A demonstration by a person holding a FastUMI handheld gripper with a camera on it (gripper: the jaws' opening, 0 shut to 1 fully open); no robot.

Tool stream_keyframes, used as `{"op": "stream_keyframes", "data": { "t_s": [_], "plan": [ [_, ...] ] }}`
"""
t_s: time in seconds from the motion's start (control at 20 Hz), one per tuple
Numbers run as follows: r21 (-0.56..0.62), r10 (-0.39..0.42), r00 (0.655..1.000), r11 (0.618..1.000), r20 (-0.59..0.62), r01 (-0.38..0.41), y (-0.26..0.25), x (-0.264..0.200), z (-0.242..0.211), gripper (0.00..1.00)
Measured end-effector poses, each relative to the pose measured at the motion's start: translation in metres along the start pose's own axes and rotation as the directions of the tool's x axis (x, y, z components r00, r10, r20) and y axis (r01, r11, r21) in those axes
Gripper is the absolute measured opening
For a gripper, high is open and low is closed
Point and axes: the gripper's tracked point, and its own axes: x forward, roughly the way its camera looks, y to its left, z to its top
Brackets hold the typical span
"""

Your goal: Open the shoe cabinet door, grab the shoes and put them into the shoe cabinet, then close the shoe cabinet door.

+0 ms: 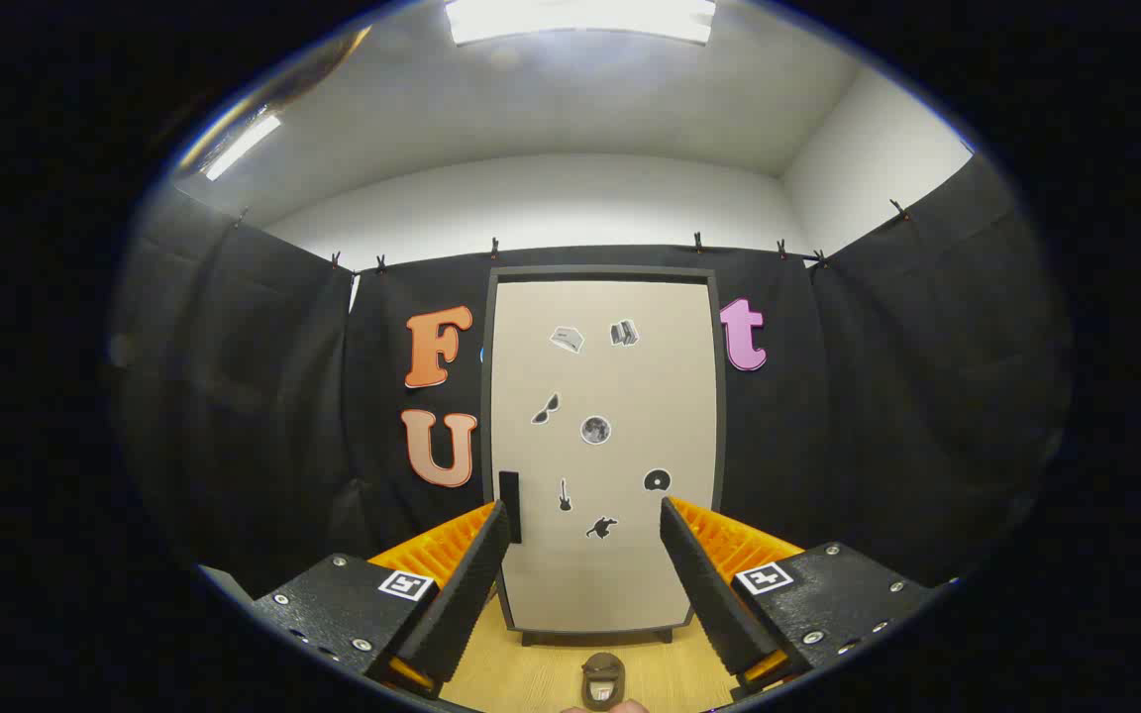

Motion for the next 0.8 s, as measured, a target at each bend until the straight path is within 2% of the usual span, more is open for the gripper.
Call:
{"op": "stream_keyframes", "data": {
  "t_s": [0.8],
  "plan": [
    [-0.007, 0.017, 1.000, 1.000, 0.002, -0.017, 0.0076, 0.0050, -0.0032, 0.95]
  ]
}}
